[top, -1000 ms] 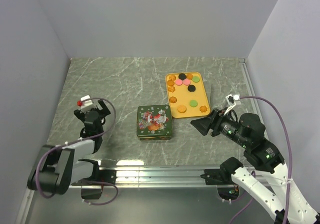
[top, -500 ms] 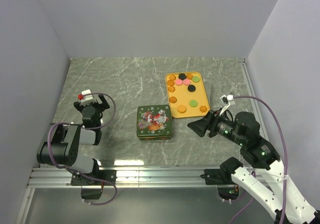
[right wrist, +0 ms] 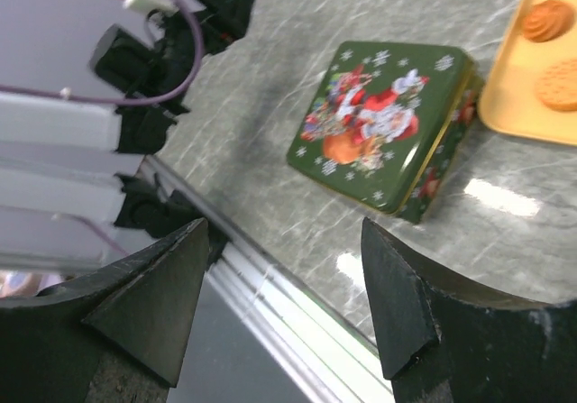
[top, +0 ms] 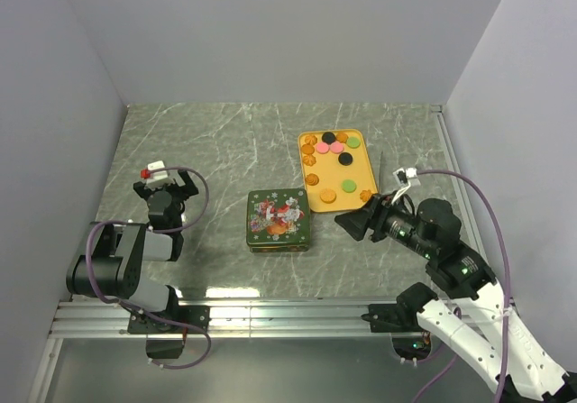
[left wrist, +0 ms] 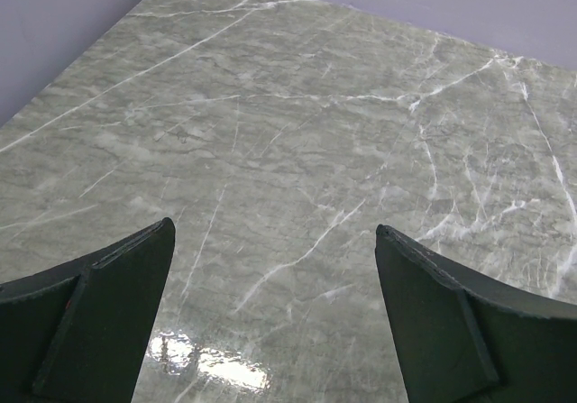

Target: Pack the cookies

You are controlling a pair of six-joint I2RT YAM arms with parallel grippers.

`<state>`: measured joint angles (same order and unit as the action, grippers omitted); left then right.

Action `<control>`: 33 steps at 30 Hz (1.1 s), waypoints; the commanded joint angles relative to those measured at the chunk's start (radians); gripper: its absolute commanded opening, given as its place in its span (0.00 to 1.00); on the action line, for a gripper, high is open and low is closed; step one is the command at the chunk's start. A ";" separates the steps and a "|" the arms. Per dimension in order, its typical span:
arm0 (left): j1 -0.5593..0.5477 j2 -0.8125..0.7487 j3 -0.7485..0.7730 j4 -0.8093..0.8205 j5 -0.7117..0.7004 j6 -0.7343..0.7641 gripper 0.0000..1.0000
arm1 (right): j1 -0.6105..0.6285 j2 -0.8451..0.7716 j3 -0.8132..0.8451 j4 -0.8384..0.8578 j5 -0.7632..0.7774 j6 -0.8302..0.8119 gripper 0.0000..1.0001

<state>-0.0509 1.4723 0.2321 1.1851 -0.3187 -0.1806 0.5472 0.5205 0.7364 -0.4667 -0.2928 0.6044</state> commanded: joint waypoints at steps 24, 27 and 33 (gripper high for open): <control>0.003 -0.012 0.001 0.059 0.017 -0.007 0.99 | -0.378 0.634 0.163 0.184 0.640 -0.221 0.89; 0.003 -0.012 0.001 0.059 0.017 -0.007 0.99 | -0.405 0.693 0.159 0.218 0.620 -0.216 0.89; 0.003 -0.010 0.001 0.059 0.017 -0.007 0.99 | -0.414 0.739 0.178 0.247 0.681 -0.163 0.88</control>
